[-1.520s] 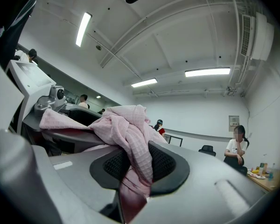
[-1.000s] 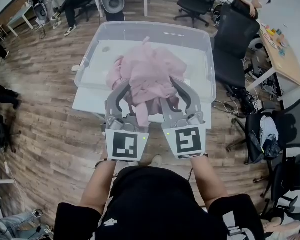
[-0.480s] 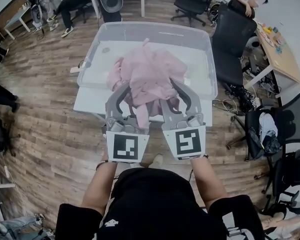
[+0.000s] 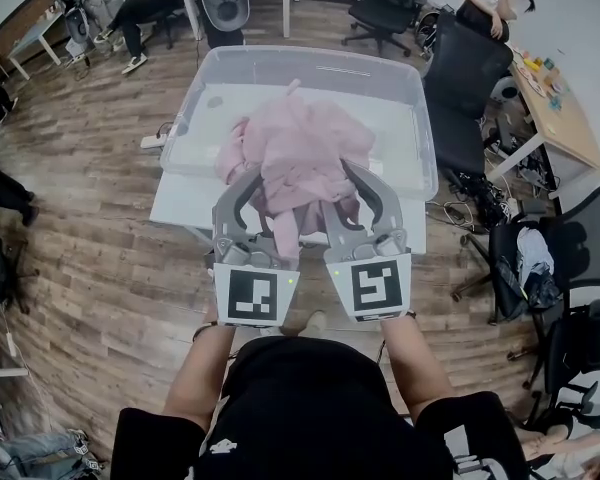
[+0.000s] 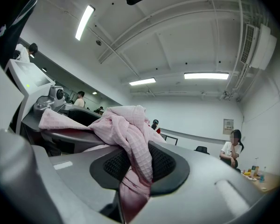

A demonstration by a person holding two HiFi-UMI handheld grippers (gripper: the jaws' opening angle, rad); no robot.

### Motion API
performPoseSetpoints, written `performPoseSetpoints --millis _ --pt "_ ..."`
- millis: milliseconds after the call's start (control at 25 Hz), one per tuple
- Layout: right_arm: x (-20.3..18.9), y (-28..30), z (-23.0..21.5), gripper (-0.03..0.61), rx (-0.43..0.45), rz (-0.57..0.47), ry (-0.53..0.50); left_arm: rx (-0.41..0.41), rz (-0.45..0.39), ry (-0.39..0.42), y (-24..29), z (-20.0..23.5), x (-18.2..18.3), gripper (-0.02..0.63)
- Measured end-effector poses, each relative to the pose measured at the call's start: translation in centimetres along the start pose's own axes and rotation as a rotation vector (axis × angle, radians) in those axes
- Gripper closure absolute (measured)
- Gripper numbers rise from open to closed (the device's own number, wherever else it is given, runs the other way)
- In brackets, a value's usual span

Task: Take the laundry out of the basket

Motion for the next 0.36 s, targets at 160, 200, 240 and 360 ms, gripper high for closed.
performPoseSetpoints --millis 160,200,240,360 --pt "0.22 0.1 0.4 0.477 -0.002 -0.002 -0.002 0.002 -0.004 -0.001 -0.23 0.34 -0.18 0.402" --pt "0.26 0.19 0.46 0.477 -0.002 -0.003 0.0 0.002 0.001 -0.002 -0.22 0.44 -0.22 0.402" --pt "0.29 0.28 0.51 0.477 -0.003 -0.004 0.003 0.001 0.005 -0.002 -0.2 0.54 -0.25 0.402" --pt "0.34 0.49 0.65 0.477 -0.005 -0.004 0.009 -0.002 0.006 0.001 -0.13 0.81 -0.32 0.402"
Point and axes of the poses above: the fingertips, and each gripper's own axes: y forward along the fingers, z to its left, x out of its top, the point moved 10 cm from there along -y, backward along the fingers, and after that the axes turned 15 degrees about z, right-handed, at the moved point
